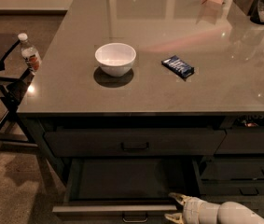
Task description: Open middle drawer
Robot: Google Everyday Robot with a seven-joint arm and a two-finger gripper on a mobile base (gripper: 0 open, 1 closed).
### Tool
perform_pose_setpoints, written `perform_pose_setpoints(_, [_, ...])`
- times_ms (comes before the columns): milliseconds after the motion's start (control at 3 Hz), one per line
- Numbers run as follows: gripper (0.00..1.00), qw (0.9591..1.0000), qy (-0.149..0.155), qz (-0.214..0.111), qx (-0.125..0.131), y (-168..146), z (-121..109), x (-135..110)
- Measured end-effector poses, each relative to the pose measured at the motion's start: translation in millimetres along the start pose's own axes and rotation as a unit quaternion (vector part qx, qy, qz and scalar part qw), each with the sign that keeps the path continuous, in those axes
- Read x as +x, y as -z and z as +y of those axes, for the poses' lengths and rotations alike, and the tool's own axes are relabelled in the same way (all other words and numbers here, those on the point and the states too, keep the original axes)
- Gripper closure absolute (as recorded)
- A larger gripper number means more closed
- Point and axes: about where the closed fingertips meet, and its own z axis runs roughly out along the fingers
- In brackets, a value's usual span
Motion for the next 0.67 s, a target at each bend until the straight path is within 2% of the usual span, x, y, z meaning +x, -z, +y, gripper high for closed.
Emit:
perform_pose_setpoints(333, [0.0,1.0,0.0,0.0,0.0,0.0,0.0,0.0])
perform_pose_setpoints(667, [0.0,1.0,0.0,0.0,0.0,0.0,0.0,0.0])
